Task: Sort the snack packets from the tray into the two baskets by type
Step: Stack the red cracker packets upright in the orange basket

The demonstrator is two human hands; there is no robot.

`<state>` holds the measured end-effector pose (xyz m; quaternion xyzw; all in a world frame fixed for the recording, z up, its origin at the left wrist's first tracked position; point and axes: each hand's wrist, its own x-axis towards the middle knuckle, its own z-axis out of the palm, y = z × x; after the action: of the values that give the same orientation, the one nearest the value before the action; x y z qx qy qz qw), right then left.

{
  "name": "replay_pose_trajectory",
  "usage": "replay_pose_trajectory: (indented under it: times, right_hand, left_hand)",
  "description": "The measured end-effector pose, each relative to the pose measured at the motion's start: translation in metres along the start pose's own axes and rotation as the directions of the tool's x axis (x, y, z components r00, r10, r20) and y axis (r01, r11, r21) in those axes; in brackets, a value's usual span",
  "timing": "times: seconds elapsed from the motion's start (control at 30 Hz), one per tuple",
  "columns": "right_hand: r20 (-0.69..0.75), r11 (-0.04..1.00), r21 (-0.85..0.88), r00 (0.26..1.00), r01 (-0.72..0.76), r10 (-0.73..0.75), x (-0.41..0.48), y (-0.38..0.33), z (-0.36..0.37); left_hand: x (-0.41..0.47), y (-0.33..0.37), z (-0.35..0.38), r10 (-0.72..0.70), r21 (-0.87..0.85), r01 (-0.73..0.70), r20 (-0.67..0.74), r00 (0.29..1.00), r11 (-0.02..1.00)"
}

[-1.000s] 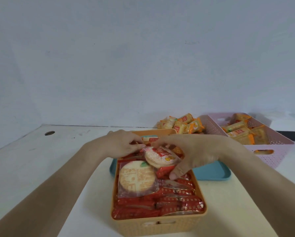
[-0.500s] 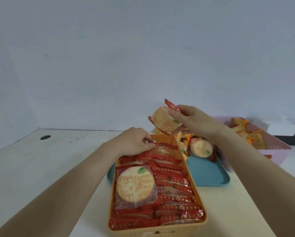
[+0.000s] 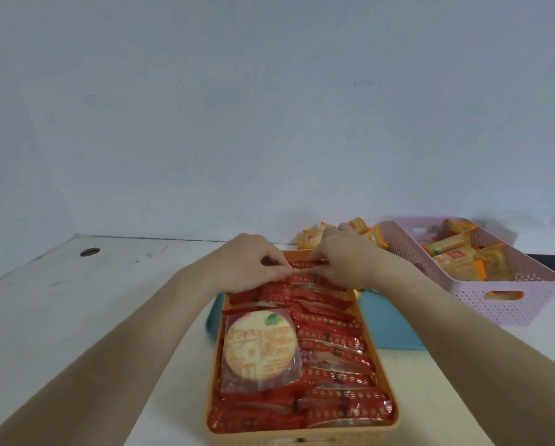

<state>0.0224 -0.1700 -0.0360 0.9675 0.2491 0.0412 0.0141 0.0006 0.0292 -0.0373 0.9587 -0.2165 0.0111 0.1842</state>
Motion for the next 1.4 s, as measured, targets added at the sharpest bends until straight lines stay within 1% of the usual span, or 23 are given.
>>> replay_pose_trajectory:
  times: [0.07,0.13,0.17,0.23,0.3,0.33,0.4,0.47,0.53,0.63,0.8,0.87,0.93,1.03,1.07,1.1,1.13,1.17,1.2,1.27,1.3,1.33,1.4]
  right_hand:
    - [0.032,0.998,-0.049,0.999,-0.025,0.027,-0.002,-0.002,0.000]
    - [0.054,0.998,-0.056,0.998,-0.026,0.029,-0.003,-0.005,-0.002]
    - [0.043,0.999,-0.041,0.999,-0.030,0.032,-0.006,-0.005,-0.003]
    - [-0.050,0.999,0.016,0.998,-0.045,0.046,-0.012,-0.008,0.000]
    - [-0.140,0.995,0.072,0.987,-0.073,0.083,-0.021,-0.014,0.010]
    - [-0.147,0.990,0.110,0.984,-0.084,0.100,-0.025,-0.016,0.016]
    - [-0.102,0.977,0.186,0.987,-0.105,0.125,-0.029,-0.020,0.026]
    - [-0.064,0.975,0.200,0.991,-0.101,0.116,-0.027,-0.020,0.027]
    - [-0.060,0.973,0.216,0.994,-0.076,0.091,-0.025,-0.017,0.027]
    - [-0.061,0.962,0.267,0.995,-0.060,0.079,-0.022,-0.014,0.029]
    - [-0.027,0.978,0.199,0.997,-0.059,0.066,-0.019,-0.016,0.030]
    - [0.001,0.987,0.151,0.998,-0.061,0.062,-0.019,-0.018,0.028]
    - [-0.011,0.986,0.158,0.998,-0.062,0.065,-0.021,-0.016,0.028]
    - [-0.200,0.973,0.228,0.976,-0.038,0.085,-0.036,-0.016,0.019]
    - [-0.256,0.956,0.295,0.963,-0.001,0.080,-0.043,-0.019,0.010]
    - [-0.260,0.918,0.394,0.964,0.055,0.054,-0.052,-0.021,-0.001]
    - [-0.215,0.860,0.499,0.977,0.108,0.002,-0.063,-0.023,-0.014]
    - [-0.113,0.793,0.595,0.990,0.133,-0.081,-0.074,-0.026,-0.026]
    - [0.008,0.759,0.637,0.983,0.137,-0.185,-0.084,-0.032,-0.035]
    - [0.153,0.809,0.549,0.926,0.211,-0.346,-0.099,-0.040,-0.039]
    - [0.180,0.843,0.475,0.910,0.252,-0.373,-0.102,-0.043,-0.035]
    - [0.186,0.870,0.406,0.908,0.278,-0.377,-0.103,-0.047,-0.031]
    - [0.136,0.885,0.364,0.923,0.292,-0.360,-0.101,-0.048,-0.020]
  left_hand:
    - [-0.004,-0.004,-0.005,-0.004,0.184,-0.004,0.046,0.999,0.983]
    - [-0.007,-0.002,-0.005,-0.057,0.274,0.008,0.170,0.984,0.962]
    - [-0.005,0.002,-0.001,-0.064,0.319,-0.007,0.212,0.975,0.948]
    - [-0.001,0.005,0.009,-0.038,0.408,-0.054,0.214,0.976,0.911]
    - [0.002,0.004,0.017,-0.002,0.425,-0.070,0.167,0.986,0.903]
    - [0.002,0.002,0.019,0.004,0.422,-0.067,0.150,0.989,0.904]
    - [0.001,-0.002,0.021,0.011,0.402,-0.059,0.120,0.993,0.914]
    - [0.002,-0.004,0.021,0.013,0.368,-0.041,0.080,0.997,0.929]
    - [0.003,-0.004,0.021,0.026,0.323,-0.037,0.039,0.999,0.946]
    - [0.004,-0.007,0.021,-0.001,0.283,-0.013,0.049,0.999,0.959]
    - [-0.004,0.006,0.018,-0.053,0.366,0.012,0.102,0.993,0.930]
    - [-0.007,0.007,0.016,-0.035,0.380,0.002,0.081,0.996,0.925]
    - [-0.014,0.007,0.007,-0.002,0.295,0.005,-0.009,1.000,0.956]
    - [-0.037,0.012,-0.012,-0.024,-0.003,0.023,-0.176,0.984,1.000]
    - [-0.050,0.014,-0.018,-0.031,-0.091,0.014,-0.187,0.982,0.996]
    - [-0.064,0.017,-0.023,-0.028,-0.162,0.004,-0.146,0.989,0.987]
    - [-0.075,0.022,-0.026,-0.008,-0.211,-0.006,-0.068,0.998,0.977]
    - [-0.086,0.027,-0.026,0.021,-0.233,-0.013,0.030,0.999,0.972]
    - [-0.095,0.031,-0.024,0.044,-0.210,-0.018,0.122,0.992,0.977]
    - [-0.103,0.034,-0.013,0.067,-0.054,-0.056,0.225,0.972,0.997]
    - [-0.105,0.033,-0.007,0.044,0.035,-0.054,0.249,0.968,0.998]
    - [-0.106,0.032,-0.002,0.013,0.105,-0.041,0.256,0.967,0.994]
    - [-0.106,0.029,0.005,0.006,0.109,-0.029,0.206,0.979,0.994]
